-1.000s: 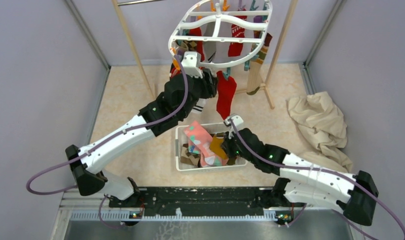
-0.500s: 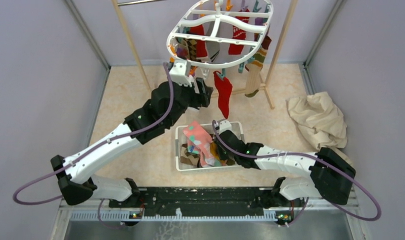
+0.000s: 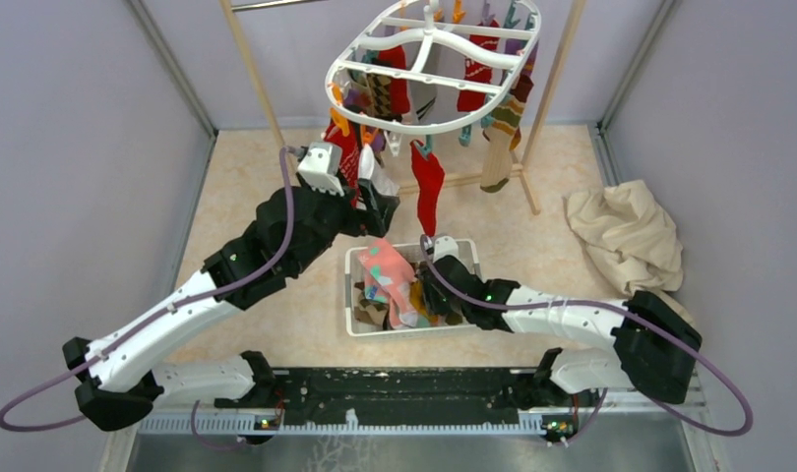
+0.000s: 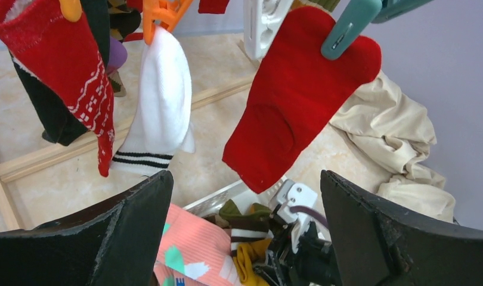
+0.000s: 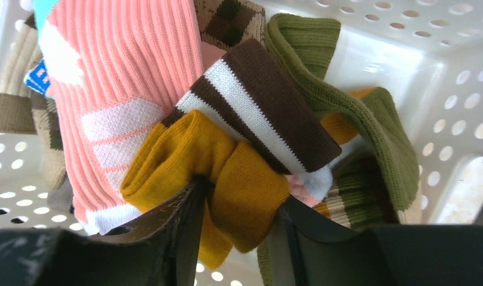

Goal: Remove the socks clipped to the hanger
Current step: Place the sock in the bin.

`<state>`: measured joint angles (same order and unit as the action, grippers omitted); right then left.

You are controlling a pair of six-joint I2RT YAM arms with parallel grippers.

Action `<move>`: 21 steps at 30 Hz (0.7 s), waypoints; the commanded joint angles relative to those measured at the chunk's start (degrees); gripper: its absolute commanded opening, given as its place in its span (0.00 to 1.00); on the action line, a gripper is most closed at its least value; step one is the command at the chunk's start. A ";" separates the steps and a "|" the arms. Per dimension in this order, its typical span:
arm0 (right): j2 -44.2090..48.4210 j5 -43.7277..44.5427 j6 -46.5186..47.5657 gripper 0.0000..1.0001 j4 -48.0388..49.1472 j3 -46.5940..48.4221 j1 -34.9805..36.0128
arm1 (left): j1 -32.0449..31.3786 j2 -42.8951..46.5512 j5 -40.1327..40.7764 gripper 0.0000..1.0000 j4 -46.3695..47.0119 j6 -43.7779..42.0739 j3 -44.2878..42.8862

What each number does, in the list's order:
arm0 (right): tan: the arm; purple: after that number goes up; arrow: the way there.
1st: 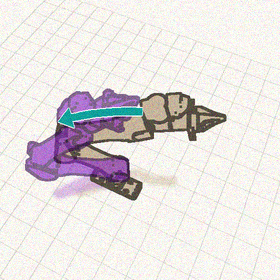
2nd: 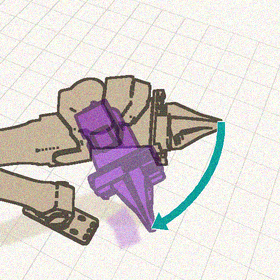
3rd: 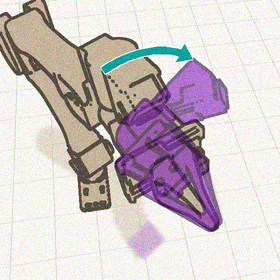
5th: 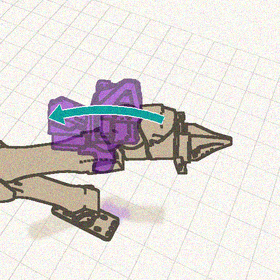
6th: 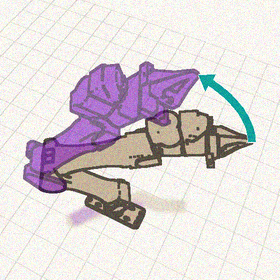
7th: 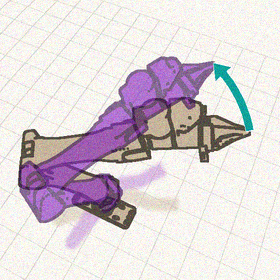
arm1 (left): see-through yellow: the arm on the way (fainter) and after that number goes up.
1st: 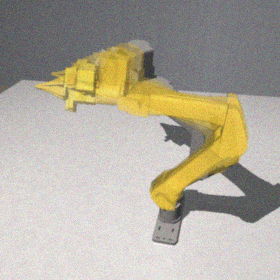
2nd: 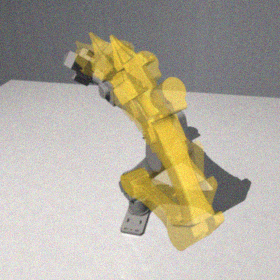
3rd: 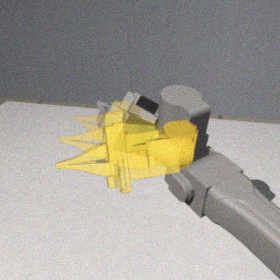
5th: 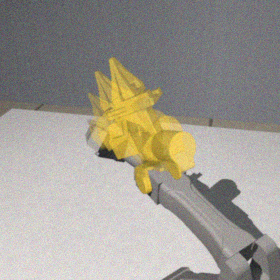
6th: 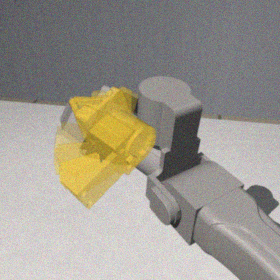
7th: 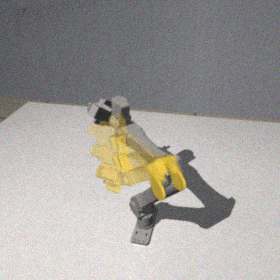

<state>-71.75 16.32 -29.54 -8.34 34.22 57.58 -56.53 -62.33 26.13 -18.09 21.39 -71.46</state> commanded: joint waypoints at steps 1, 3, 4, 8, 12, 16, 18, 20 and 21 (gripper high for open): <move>4.80 0.19 1.06 0.44 -7.42 4.69 0.21 | -0.33 3.39 -3.57 0.99 1.11 -1.00 1.98; 6.70 0.13 1.78 0.45 -9.19 6.21 0.16 | -0.33 4.50 -5.44 0.99 1.48 -1.40 2.92; 7.35 0.17 2.12 0.47 -10.37 7.23 0.16 | -0.33 5.16 -5.96 0.99 1.46 -1.43 3.36; 10.07 -0.08 3.17 0.64 -14.98 11.27 0.16 | -0.33 7.85 -6.41 0.99 0.03 -1.13 5.04; 12.25 -0.71 3.33 0.76 -18.24 14.07 0.16 | -0.33 9.78 -5.90 0.99 -4.30 -0.07 5.65; 14.35 -2.86 2.86 0.89 -19.63 14.49 0.16 | -0.33 12.46 -5.94 0.99 -7.74 1.95 7.26; 15.28 -3.67 2.15 0.91 -20.15 14.31 0.16 | -0.29 13.85 -5.59 0.99 -9.58 3.12 8.00; 16.08 -4.93 1.36 0.95 -20.42 14.02 0.16 | -0.31 14.76 -5.08 0.99 -12.15 4.38 8.14; 16.33 -5.61 1.07 0.98 -20.51 13.77 0.16 | -0.33 15.04 -4.67 0.99 -13.74 5.16 7.99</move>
<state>-57.60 13.54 -27.29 -27.75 46.28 57.60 -56.53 -49.08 20.88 -25.80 23.42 -63.88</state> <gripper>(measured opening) 0.941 0.987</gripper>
